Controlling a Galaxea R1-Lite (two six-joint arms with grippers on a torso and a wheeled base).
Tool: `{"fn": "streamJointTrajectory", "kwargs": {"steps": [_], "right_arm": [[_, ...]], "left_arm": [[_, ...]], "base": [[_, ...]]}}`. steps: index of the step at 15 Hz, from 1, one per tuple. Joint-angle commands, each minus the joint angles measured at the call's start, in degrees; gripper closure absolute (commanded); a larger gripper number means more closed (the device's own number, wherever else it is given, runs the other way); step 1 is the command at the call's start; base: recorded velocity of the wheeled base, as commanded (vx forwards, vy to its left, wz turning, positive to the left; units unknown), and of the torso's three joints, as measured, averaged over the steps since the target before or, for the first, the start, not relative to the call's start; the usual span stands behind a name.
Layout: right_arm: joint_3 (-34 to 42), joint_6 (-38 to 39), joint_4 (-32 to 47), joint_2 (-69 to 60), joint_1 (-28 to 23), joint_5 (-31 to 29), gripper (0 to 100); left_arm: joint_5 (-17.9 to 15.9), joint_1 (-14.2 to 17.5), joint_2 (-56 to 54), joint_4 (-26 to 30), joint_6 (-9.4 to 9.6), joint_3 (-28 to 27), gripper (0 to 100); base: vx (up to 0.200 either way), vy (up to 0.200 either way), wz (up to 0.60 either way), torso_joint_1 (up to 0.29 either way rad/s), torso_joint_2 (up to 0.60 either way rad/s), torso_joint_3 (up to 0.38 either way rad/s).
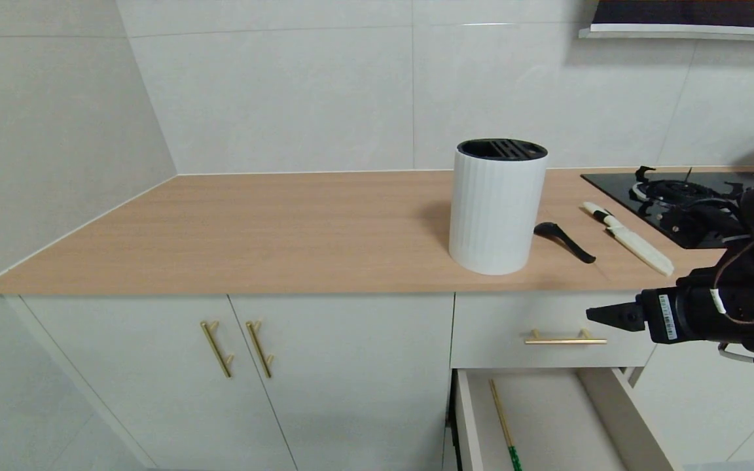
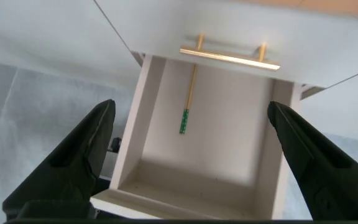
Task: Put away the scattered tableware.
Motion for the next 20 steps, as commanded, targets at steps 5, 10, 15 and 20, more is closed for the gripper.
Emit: {"fn": "streamJointTrajectory", "kwargs": {"steps": [5,10,15,20], "right_arm": [[-0.2,-0.1,-0.2,0.5,-0.2,0.1,0],[-2.4,-6.4,-17.3,11.7,-8.7,5.0,0],[-13.7,-15.8,-20.5,25.5,-14.4,17.3,0],[-15.5,-15.7,-26.2,33.4,-17.6,18.2,0]], "left_arm": [[0.0,0.0,0.0,0.0,-0.02,0.0,0],[0.0,0.0,0.0,0.0,-0.02,0.0,0],[0.0,0.0,0.0,0.0,-0.02,0.0,0],[0.0,0.0,0.0,0.0,-0.02,0.0,0]], "base": [[0.000,0.000,0.00,0.186,-0.43,-0.233],[0.000,0.000,0.00,0.020,-0.04,-0.022],[0.000,0.000,0.00,0.000,0.00,0.000],[0.000,0.000,0.00,0.000,0.00,0.000]]}}
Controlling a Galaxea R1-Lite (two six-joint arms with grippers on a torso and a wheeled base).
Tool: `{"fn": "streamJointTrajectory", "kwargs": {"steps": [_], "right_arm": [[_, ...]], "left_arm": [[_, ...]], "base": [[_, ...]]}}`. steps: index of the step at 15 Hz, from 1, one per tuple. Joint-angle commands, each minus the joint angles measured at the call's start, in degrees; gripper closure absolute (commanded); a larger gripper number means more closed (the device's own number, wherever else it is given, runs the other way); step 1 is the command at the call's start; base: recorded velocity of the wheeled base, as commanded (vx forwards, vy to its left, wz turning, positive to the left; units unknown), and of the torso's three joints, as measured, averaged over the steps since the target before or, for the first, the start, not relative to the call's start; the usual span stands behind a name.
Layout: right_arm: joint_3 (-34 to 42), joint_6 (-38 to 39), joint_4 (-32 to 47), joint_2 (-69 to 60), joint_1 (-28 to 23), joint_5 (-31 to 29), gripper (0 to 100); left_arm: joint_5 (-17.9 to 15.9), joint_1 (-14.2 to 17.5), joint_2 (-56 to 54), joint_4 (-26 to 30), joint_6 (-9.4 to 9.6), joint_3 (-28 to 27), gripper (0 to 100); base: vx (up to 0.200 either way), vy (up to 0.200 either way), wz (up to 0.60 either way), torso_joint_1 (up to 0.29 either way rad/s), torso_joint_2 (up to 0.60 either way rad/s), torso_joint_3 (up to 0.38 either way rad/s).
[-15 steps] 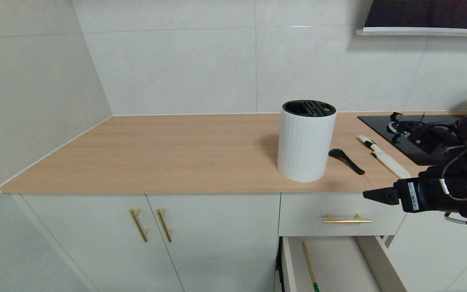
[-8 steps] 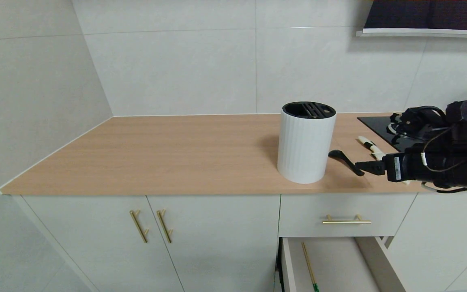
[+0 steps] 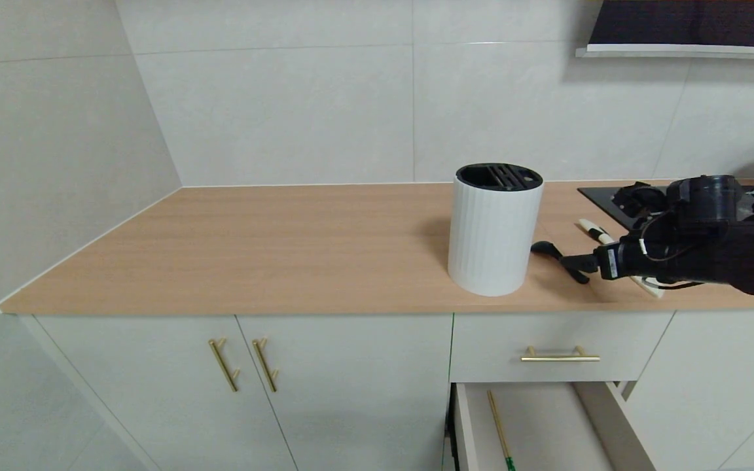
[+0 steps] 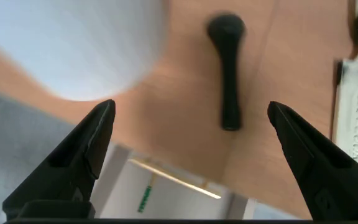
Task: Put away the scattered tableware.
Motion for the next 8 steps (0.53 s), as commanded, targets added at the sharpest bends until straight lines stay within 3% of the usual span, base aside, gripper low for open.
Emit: {"fn": "streamJointTrajectory", "kwargs": {"steps": [1,8], "right_arm": [[-1.0,0.1,-3.5,6.1,-1.2,1.1,0],[-5.8,2.3,-6.1,11.9,-1.2,1.6,0]], "left_arm": [[0.0,0.0,0.0,0.0,-0.02,0.0,0],[0.0,0.0,0.0,0.0,-0.02,0.0,0]], "base": [[0.000,0.000,0.00,0.000,0.00,0.000],[0.000,0.000,0.00,0.000,0.00,0.000]]}}
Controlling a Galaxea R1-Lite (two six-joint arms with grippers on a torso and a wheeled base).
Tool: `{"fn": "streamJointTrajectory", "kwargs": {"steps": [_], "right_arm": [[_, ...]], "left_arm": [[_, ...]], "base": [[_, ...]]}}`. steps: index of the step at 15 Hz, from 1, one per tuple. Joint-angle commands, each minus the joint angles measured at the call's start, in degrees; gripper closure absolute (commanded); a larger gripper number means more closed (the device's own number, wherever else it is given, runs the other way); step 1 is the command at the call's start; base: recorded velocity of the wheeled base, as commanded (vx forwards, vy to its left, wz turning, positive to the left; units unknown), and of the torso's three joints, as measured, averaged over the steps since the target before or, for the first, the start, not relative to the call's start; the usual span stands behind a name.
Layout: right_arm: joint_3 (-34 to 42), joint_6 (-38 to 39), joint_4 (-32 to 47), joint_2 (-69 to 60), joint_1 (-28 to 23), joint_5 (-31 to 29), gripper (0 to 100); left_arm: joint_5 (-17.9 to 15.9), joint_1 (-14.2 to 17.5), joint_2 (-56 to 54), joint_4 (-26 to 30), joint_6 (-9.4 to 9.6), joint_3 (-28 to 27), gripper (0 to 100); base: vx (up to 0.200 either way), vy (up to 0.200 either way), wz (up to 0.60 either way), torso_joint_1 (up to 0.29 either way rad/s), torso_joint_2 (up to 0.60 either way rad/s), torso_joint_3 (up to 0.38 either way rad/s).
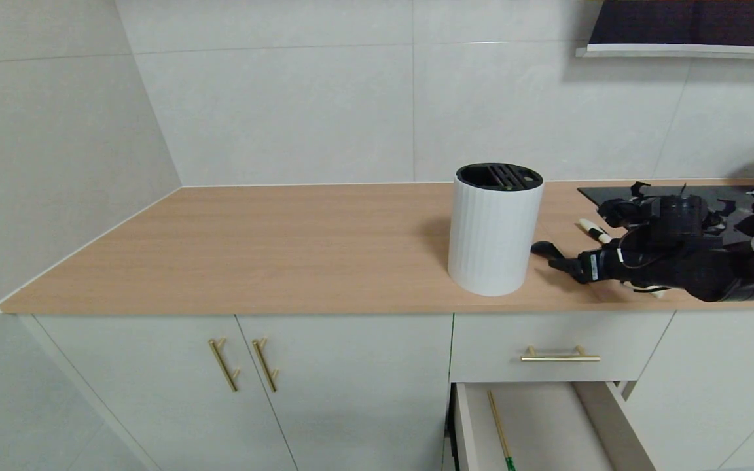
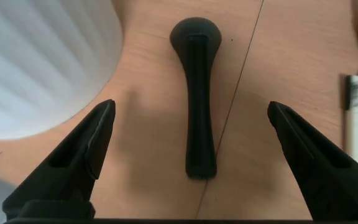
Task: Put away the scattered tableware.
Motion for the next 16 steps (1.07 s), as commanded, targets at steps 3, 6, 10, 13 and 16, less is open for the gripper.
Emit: {"fn": "streamJointTrajectory", "kwargs": {"steps": [3,6,10,13,16], "right_arm": [[-1.0,0.4,0.0,2.5,0.0,0.0,0],[-1.8,0.6,0.0,3.4,-0.1,0.0,0],[-1.8,0.5,-0.1,4.2,0.0,-0.2,100],[-1.8,0.5,-0.1,4.0,0.0,-0.2,100],[-1.2,3.5,0.1,0.2,0.0,-0.7,100]], "left_arm": [[0.0,0.0,0.0,0.0,-0.02,0.0,0],[0.0,0.0,0.0,0.0,-0.02,0.0,0],[0.0,0.0,0.0,0.0,-0.02,0.0,0],[0.0,0.0,0.0,0.0,-0.02,0.0,0],[0.0,0.0,0.0,0.0,-0.02,0.0,0]], "base": [[0.000,0.000,0.00,0.000,0.00,0.000],[0.000,0.000,0.00,0.000,0.00,0.000],[0.000,0.000,0.00,0.000,0.00,0.000],[0.000,0.000,0.00,0.000,0.00,0.000],[0.000,0.000,0.00,0.000,0.00,0.000]]}}
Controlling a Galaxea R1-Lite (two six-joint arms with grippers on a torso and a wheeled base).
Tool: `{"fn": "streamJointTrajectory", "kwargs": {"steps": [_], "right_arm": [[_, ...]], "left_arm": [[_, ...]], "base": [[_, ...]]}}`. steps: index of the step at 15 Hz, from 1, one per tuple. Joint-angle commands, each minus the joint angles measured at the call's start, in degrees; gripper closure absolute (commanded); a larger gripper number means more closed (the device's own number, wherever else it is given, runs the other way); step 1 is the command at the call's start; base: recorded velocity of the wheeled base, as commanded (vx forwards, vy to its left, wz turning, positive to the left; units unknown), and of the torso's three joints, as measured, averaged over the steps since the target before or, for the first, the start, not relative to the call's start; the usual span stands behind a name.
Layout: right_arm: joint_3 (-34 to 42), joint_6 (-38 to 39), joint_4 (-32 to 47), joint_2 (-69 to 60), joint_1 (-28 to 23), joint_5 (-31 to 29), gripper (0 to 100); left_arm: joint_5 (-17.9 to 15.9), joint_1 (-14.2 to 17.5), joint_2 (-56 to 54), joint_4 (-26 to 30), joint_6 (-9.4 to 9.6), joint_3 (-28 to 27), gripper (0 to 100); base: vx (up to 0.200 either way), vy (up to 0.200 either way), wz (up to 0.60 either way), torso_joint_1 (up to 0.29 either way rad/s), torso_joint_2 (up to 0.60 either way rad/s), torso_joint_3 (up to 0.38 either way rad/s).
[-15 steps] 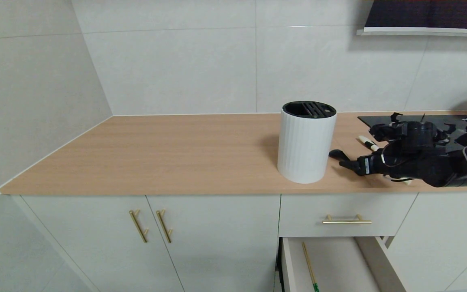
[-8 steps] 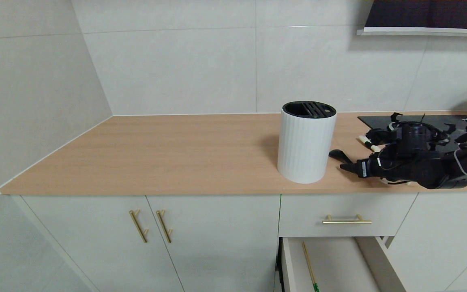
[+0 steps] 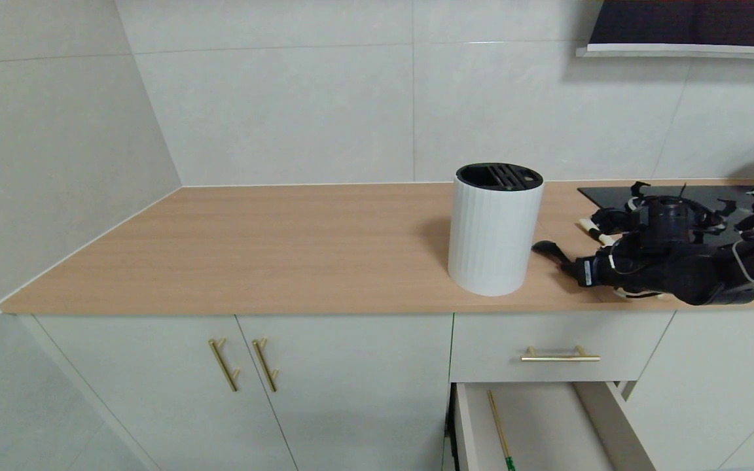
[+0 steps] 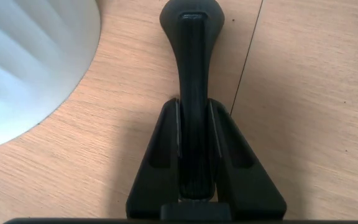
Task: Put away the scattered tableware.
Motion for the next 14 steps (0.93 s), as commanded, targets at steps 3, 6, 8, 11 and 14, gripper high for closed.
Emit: {"fn": "streamJointTrajectory", "kwargs": {"steps": [3,6,8,11,14], "right_arm": [[8.0,5.5,0.5,-13.5,0.2,-0.2,100],[15.9,5.7,7.7,-26.0,0.5,-0.6,100],[17.9,6.0,16.8,-32.8,0.6,-1.4,100],[18.0,11.6,32.3,-40.8,4.6,-8.8,100],[18.9,12.2,34.2,-42.5,5.9,-10.6,100]], "left_arm": [[0.0,0.0,0.0,0.0,-0.04,0.0,0],[0.0,0.0,0.0,0.0,-0.04,0.0,0],[0.0,0.0,0.0,0.0,-0.04,0.0,0],[0.0,0.0,0.0,0.0,-0.04,0.0,0],[0.0,0.0,0.0,0.0,-0.04,0.0,0]], "base": [[0.000,0.000,0.00,0.000,0.00,0.000],[0.000,0.000,0.00,0.000,0.00,0.000],[0.000,0.000,0.00,0.000,0.00,0.000],[0.000,0.000,0.00,0.000,0.00,0.000],[0.000,0.000,0.00,0.000,0.00,0.000]]}}
